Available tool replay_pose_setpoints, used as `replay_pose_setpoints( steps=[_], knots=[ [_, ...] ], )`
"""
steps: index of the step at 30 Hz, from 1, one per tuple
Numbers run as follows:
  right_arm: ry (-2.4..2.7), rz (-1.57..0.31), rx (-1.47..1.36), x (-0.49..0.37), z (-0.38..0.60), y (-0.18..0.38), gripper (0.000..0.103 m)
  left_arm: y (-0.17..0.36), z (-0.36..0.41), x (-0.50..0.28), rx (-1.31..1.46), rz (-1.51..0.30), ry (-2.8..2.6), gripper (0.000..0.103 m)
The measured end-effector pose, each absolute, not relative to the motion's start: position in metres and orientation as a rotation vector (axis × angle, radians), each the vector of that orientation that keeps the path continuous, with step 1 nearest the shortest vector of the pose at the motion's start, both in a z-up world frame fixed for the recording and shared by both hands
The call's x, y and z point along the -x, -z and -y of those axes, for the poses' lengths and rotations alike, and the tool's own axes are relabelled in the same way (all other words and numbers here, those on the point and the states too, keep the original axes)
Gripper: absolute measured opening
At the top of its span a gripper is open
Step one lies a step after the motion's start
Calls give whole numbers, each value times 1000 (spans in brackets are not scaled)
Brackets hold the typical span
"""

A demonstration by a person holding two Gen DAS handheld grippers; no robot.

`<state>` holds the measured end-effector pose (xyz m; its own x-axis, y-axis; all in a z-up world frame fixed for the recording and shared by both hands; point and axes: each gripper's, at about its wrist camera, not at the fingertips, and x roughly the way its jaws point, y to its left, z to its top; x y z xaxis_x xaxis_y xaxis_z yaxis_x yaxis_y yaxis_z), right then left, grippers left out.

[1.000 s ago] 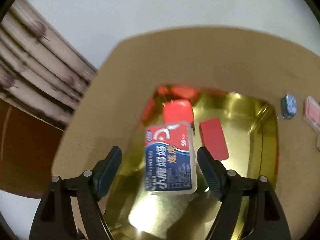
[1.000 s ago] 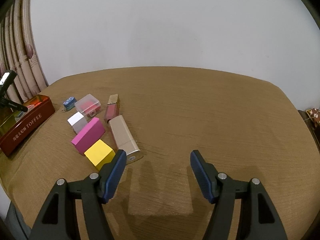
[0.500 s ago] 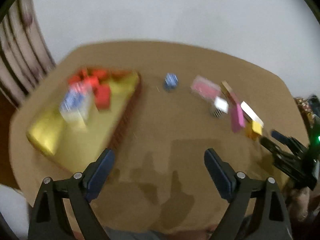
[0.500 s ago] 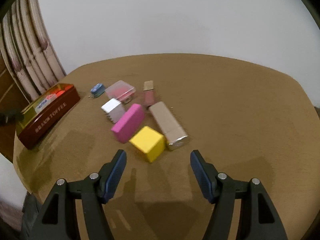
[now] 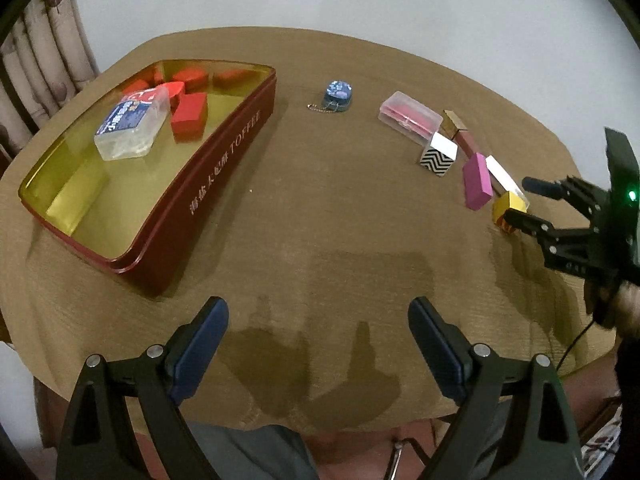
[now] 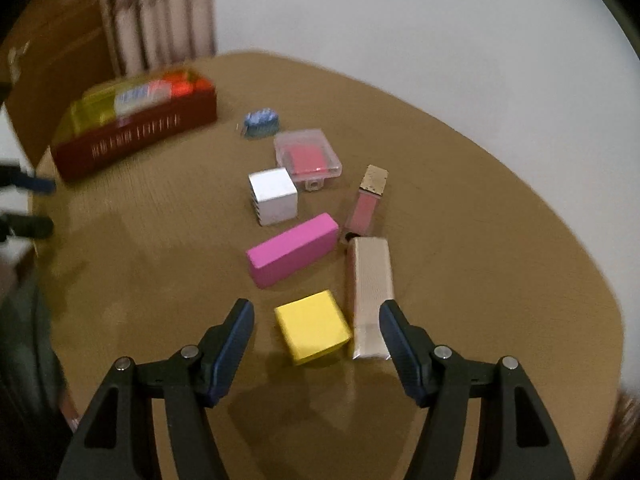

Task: Organize rigid objects
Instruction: 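Reach to the yellow cube and grasp it with the right gripper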

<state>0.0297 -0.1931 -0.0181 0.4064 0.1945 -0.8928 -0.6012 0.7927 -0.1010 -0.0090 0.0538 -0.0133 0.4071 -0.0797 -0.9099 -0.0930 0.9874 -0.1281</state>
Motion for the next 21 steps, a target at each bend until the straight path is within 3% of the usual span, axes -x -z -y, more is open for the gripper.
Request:
replay_pose_setpoints(
  steps=[2, 4, 5, 21],
  knots=[
    [-555, -1067, 477, -36, 191, 20, 55, 16, -55, 9, 179, -1154, -7, 89],
    [-589, -1095, 509, -40, 187, 22, 34, 18, -54, 9, 176, -1165, -10, 89],
    [-601, -1105, 523, -40, 186, 23, 32, 20, -53, 8, 173, -1175, -11, 89],
    [-579, -1144, 566, -25, 196, 17, 33, 18, -51, 11, 157, -1160, 1, 89]
  ],
)
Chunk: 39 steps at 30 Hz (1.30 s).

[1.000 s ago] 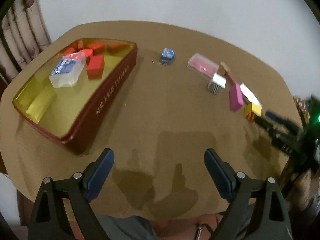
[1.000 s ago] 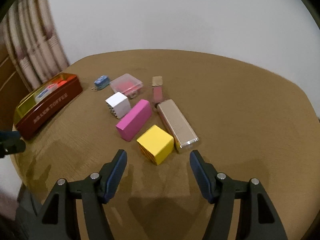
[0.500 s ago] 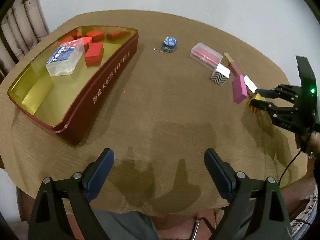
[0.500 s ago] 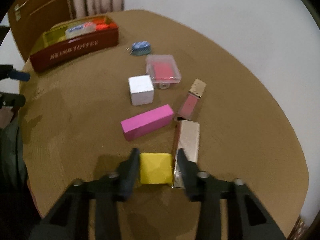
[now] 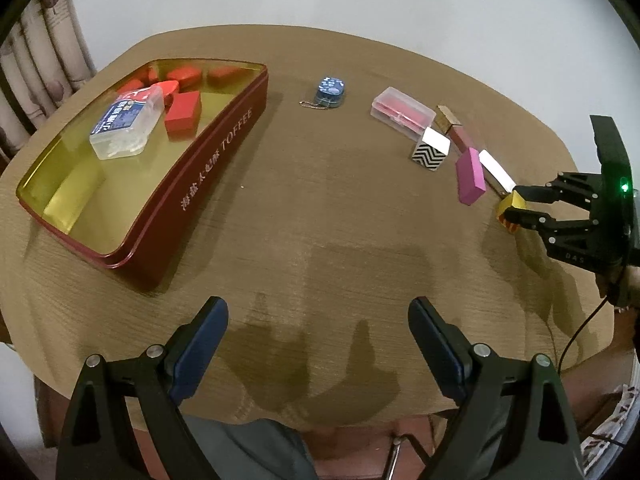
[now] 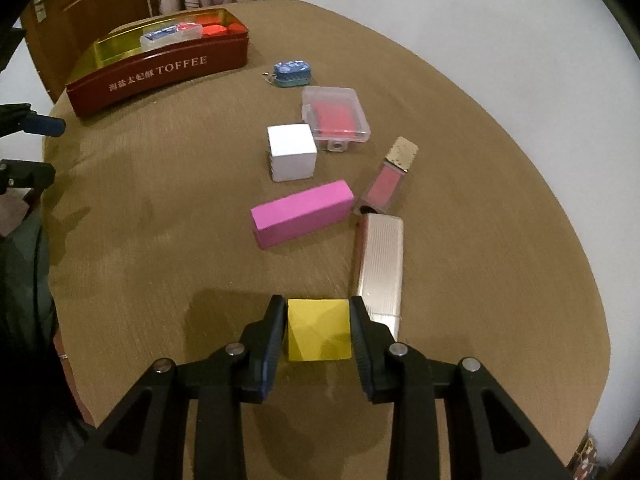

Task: Organize rigid objects
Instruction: 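Reach to the yellow cube and grasp it with the right gripper, then carry the yellow cube into the tin and release it from the right gripper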

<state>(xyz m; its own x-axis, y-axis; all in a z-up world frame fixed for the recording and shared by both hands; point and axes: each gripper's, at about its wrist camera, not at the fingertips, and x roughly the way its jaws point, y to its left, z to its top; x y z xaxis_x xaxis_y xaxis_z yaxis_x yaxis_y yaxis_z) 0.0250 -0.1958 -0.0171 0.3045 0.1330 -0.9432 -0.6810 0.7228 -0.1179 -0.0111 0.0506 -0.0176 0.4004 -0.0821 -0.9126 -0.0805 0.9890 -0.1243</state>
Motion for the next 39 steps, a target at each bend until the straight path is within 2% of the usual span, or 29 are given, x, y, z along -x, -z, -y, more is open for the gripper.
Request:
replay_pose_setpoints(
  steps=[8, 14, 17, 20, 29, 39],
  knots=[
    [-539, -1177, 523, -21, 200, 19, 30, 14, -53, 20, 161, -1142, -3, 89],
    [-627, -1048, 404, -30, 155, -47, 30, 4, -71, 45, 169, -1095, -51, 89],
    [-721, -978, 336, -51, 99, -79, 30, 0, -88, 57, 191, -1074, -87, 89],
    [-789, -953, 303, -74, 43, -88, 30, -7, -106, 70, 186, -1039, -139, 89],
    [-812, -1050, 380, -134, -86, -23, 30, -10, -148, 83, 197, -997, -215, 89],
    [-720, -1142, 453, -154, -103, 35, 32, 4, -156, 78, 256, -1049, -173, 89]
  ],
)
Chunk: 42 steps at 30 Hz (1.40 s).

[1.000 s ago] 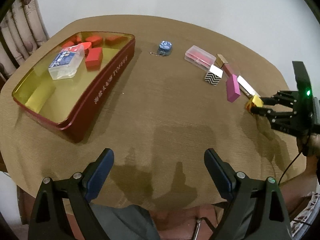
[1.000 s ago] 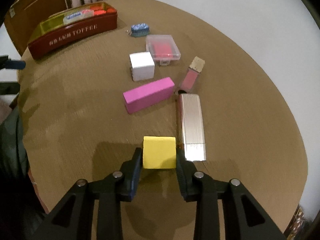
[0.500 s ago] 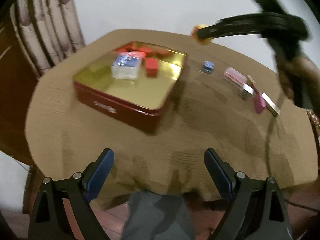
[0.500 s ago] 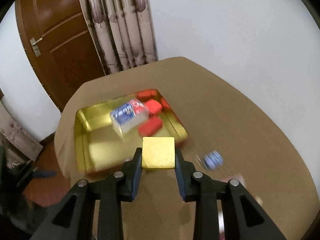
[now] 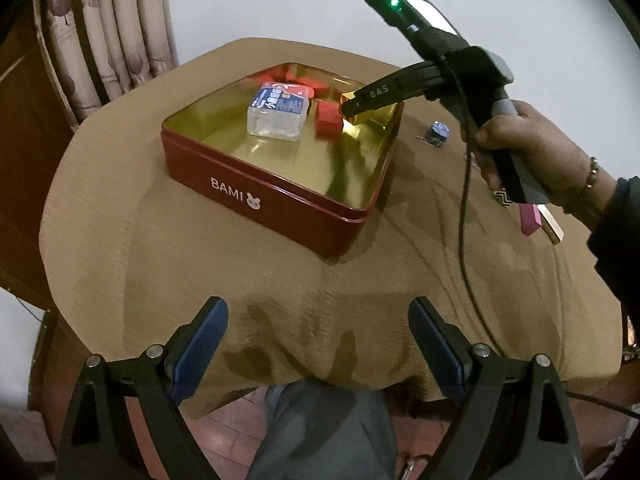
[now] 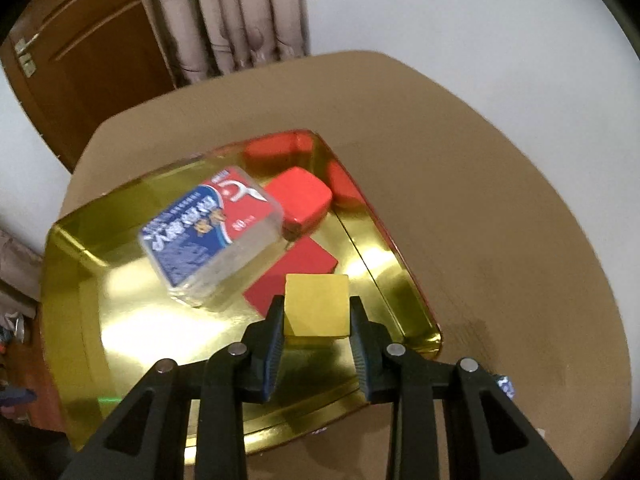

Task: Organize rigid objects
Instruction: 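Carry the yellow cube into the tin and release it from the right gripper, then reach to the white cube and grasp it with the left gripper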

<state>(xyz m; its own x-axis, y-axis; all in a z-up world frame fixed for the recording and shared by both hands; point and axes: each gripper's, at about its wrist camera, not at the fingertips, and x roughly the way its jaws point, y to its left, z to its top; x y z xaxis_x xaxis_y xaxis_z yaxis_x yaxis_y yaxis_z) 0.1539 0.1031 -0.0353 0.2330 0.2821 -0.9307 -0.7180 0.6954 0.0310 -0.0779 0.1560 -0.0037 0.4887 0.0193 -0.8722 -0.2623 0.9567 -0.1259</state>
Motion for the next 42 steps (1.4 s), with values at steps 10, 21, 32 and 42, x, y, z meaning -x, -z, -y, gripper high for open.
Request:
replay_pose_setpoints(
  steps=[10, 21, 32, 42],
  knots=[
    [-667, -1083, 448, -159, -96, 39, 33, 6, -152, 78, 242, -1054, -165, 89],
    [-414, -755, 197, -70, 91, -46, 53, 1, -119, 74, 153, -1048, -84, 89],
    [112, -849, 238, 16, 293, 47, 58, -11, -23, -12, 122, -1047, 97, 89],
    [19, -789, 103, 20, 309, 44, 59, 16, 28, -125, 64, -1087, 114, 89]
  ],
)
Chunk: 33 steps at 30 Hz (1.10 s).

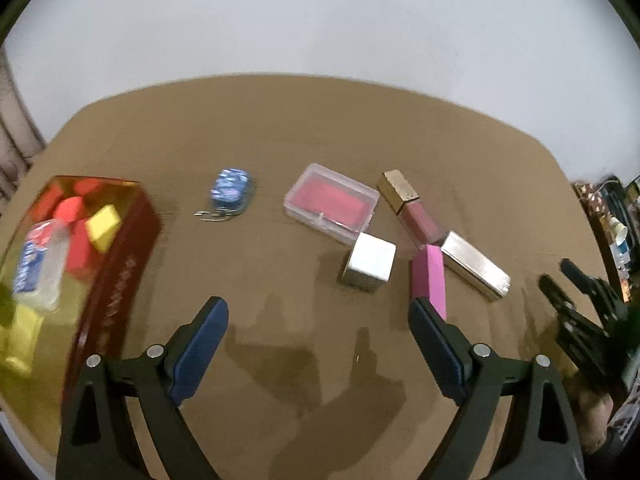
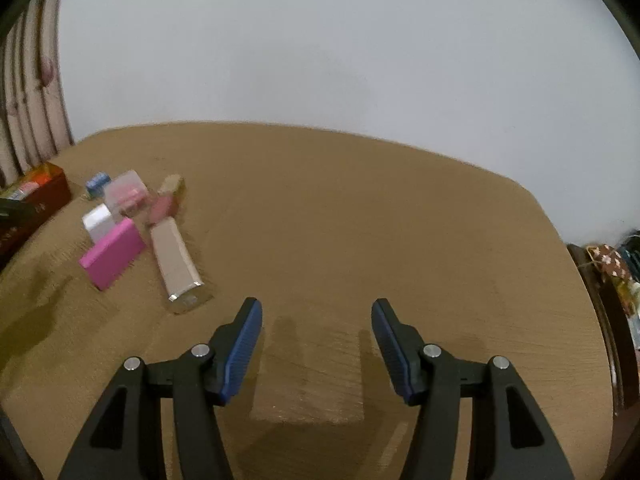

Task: Organize rigid objects
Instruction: 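Reach to the white cube and grasp it with the left gripper, then carry the white cube into the tin and open the left gripper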

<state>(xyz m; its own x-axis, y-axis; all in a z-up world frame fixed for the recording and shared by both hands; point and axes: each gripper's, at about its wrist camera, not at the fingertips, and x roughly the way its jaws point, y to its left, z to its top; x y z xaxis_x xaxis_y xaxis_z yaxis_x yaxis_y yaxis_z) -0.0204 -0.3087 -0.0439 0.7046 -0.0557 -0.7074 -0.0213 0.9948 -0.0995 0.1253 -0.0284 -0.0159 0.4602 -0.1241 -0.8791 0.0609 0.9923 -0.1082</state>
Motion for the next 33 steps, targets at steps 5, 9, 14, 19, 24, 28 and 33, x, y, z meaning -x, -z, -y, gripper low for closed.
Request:
replay_pose_setpoints(
  steps=[5, 9, 14, 19, 24, 28, 33],
  knots=[
    [-21, -781, 20, 23, 311, 39, 59, 37, 35, -149, 62, -1125, 142, 89],
    [-37, -770, 11, 26, 312, 36, 59, 47, 40, -159, 4, -1127, 148, 89],
    [-48, -780, 7, 28, 317, 34, 59, 56, 47, -168, -49, -1139, 174, 87],
    [-48, -789, 9, 29, 319, 34, 59, 68, 52, -184, -74, -1176, 182, 57],
    [-51, -801, 9, 29, 319, 33, 59, 64, 47, -186, -59, -1146, 198, 26],
    [-52, -811, 10, 26, 318, 34, 59, 56, 38, -171, -15, -1142, 173, 26],
    [-50, -821, 31, 22, 315, 35, 59, 24, 10, -136, 12, -1113, 134, 26]
  ],
)
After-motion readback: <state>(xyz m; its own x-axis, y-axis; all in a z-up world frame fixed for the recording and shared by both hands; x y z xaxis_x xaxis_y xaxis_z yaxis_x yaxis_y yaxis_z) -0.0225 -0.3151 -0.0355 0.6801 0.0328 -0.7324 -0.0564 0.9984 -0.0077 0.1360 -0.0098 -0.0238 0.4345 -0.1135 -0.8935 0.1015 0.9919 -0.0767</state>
